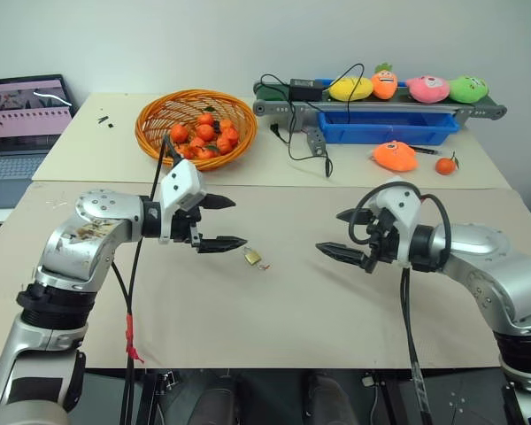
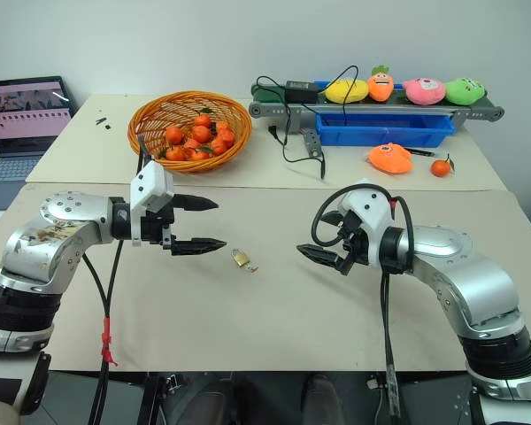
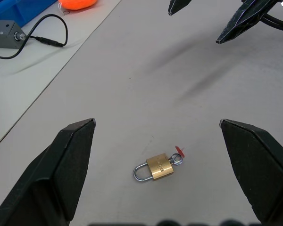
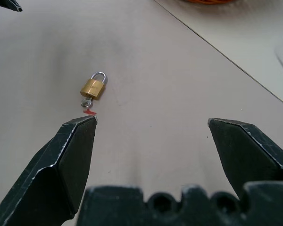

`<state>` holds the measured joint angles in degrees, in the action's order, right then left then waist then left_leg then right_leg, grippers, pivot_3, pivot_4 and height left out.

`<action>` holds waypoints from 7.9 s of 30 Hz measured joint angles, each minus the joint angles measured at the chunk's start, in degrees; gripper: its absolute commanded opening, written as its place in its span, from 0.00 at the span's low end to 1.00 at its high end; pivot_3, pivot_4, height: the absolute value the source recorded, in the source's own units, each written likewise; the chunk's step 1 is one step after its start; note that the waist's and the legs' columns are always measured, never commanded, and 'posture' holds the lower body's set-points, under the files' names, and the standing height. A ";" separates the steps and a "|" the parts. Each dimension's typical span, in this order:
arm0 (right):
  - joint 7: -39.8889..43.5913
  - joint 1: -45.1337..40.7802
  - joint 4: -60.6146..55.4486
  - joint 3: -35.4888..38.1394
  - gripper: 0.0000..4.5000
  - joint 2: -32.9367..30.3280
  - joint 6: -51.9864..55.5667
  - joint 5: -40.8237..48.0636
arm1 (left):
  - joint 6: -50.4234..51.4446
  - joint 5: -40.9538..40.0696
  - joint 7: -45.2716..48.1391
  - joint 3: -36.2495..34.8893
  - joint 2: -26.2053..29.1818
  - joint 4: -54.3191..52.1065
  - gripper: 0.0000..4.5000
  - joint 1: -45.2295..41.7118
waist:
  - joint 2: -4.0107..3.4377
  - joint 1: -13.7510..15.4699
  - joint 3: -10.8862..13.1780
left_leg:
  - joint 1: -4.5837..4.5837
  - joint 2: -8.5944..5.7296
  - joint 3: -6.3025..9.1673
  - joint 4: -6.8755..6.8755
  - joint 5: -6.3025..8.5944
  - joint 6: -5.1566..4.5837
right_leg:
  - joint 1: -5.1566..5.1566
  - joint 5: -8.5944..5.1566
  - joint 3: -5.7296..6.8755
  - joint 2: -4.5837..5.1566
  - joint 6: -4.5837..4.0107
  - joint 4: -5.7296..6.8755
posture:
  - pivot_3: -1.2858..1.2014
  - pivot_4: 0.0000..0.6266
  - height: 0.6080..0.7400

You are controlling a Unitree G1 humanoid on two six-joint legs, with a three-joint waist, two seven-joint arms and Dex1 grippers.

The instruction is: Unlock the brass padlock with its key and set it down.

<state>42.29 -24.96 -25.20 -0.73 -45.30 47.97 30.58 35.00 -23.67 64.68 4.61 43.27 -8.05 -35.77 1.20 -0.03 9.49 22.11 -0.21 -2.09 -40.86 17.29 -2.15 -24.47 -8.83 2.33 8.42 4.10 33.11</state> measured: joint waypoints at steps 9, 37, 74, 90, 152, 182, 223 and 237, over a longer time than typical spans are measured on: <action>-9.47 0.59 -2.94 -3.86 0.99 9.84 3.64 -1.28 | -11.29 6.67 -0.43 -1.19 1.73 18.52 1.00 -7.29 | 0.00 -0.45 0.00 | -0.06 0.00 -0.05 0.00 -0.05 0.08 | 0.04 0.01 0.02 -0.02 -0.01 0.05 | 0.52 0.24 1.00; -19.28 -3.21 13.73 -21.14 0.99 34.62 -3.60 -17.90 | -15.01 11.23 -1.47 -1.04 0.15 24.13 1.00 -9.94 | -0.01 -1.16 -0.01 | 0.14 -0.01 -0.03 0.01 -0.26 0.46 | -0.28 0.00 0.03 -0.03 0.00 0.17 | 0.52 0.24 1.00; -14.21 -1.59 19.28 -21.23 0.23 33.99 -8.92 -23.72 | -14.59 11.29 -1.44 -1.14 0.27 22.54 1.00 -9.98 | -0.01 -2.24 -0.01 | 0.12 0.02 0.04 0.02 -0.27 0.46 | -0.54 0.00 0.00 -0.02 -0.01 0.47 | 0.52 0.24 1.00; 1.55 -4.77 17.28 -25.92 0.23 20.15 -22.15 -28.73 | -12.34 10.29 -1.01 -0.99 -1.38 18.18 1.00 -6.61 | 0.00 -2.40 0.00 | 0.14 0.04 0.01 0.01 -0.26 0.46 | -0.58 0.00 -0.03 -0.02 0.00 0.49 | 0.52 0.24 1.00; 17.67 9.55 3.38 12.67 0.99 -8.31 -2.65 0.11 | -44.31 15.92 23.59 13.12 -13.77 38.49 1.00 -7.91 | 0.04 0.72 0.01 | 0.27 0.04 -0.48 -0.23 0.14 -0.24 | -0.53 0.01 -0.03 0.02 -0.03 0.39 | 0.52 0.24 1.00; 10.47 10.10 -0.16 15.69 1.00 -10.33 -0.19 3.92 | -40.44 19.12 21.59 13.39 -17.36 45.20 0.18 -8.22 | 0.04 0.55 0.01 | 0.27 0.05 -0.07 -0.50 0.24 -0.42 | -0.46 0.02 -0.04 0.03 -0.03 0.49 | 0.52 0.24 1.00; 2.02 7.45 -8.36 -0.22 0.39 -4.77 -14.59 -9.55 | -5.09 5.13 9.81 10.14 -20.86 8.98 0.18 -13.79 | 0.04 0.70 0.01 | 0.25 0.01 -0.01 -0.52 0.19 -0.33 | -0.41 0.01 -0.05 0.03 -0.03 0.46 | 0.52 0.24 1.00; 0.92 12.55 -1.21 0.50 0.39 -6.60 -38.01 -27.31 | 3.41 1.01 7.25 9.48 -20.72 9.08 0.18 -16.20 | 0.04 0.62 0.01 | 0.23 0.01 -0.21 -0.50 0.15 -0.27 | -0.41 0.01 -0.05 0.02 -0.02 0.45 | 0.52 0.24 1.00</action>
<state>43.21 -12.40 -26.41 -0.23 -51.91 9.96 3.27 38.41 -22.66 71.93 14.08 22.55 1.03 -51.96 1.24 0.59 9.50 22.34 -0.20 -2.31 -41.36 17.44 -2.42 -24.88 -8.82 2.28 8.45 4.07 33.56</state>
